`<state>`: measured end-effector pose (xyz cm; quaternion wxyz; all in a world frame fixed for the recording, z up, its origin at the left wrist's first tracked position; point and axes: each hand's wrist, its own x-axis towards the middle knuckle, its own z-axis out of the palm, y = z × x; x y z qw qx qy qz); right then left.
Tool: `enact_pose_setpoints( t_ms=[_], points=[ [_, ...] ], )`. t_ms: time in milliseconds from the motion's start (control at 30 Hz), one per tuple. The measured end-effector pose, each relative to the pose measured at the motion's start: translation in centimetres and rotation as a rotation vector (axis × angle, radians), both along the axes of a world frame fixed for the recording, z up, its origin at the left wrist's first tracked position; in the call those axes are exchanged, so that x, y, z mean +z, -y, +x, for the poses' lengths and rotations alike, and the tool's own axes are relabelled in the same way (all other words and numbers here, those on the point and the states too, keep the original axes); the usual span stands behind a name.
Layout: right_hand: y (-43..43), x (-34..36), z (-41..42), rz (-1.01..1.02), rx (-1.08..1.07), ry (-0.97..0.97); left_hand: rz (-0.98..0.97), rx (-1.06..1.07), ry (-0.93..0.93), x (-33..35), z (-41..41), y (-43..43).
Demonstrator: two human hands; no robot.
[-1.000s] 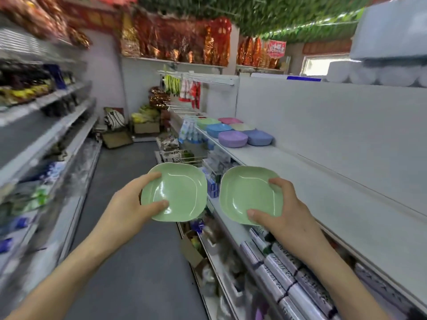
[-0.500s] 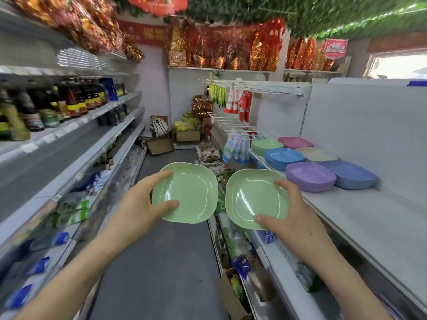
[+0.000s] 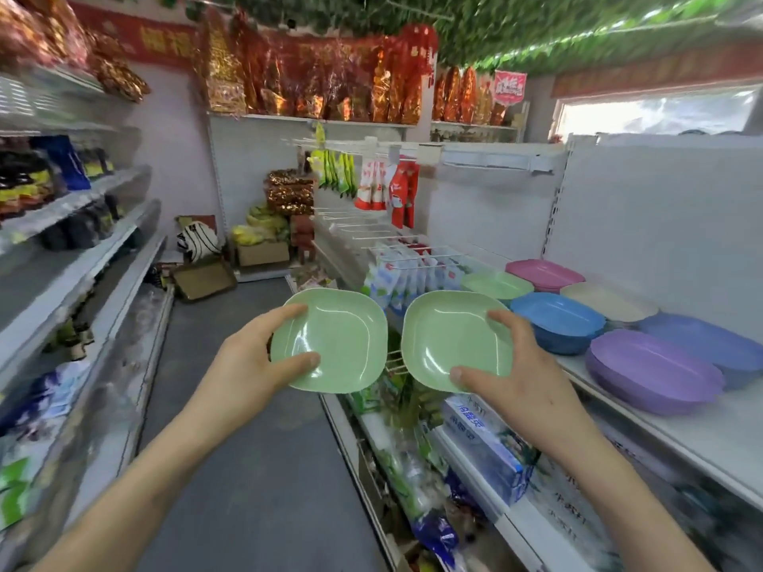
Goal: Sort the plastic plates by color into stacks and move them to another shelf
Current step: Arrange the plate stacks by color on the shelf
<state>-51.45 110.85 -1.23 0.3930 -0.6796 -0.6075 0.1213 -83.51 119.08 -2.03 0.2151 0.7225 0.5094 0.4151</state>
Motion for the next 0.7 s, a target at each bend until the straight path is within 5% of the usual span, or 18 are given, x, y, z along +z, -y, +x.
enact_pose_setpoints(
  t_ms=[300, 700],
  points=[
    [-7.6, 0.6, -3.3, -0.035, -0.293, 0.035, -0.014, -0.28, -0.024, 0.9, 1.1, -15.9],
    [-14.0, 1.2, 2.0, -0.019, -0.575, 0.051, 0.005, -0.564, -0.047, 0.3, 11.6, -29.2]
  ],
)
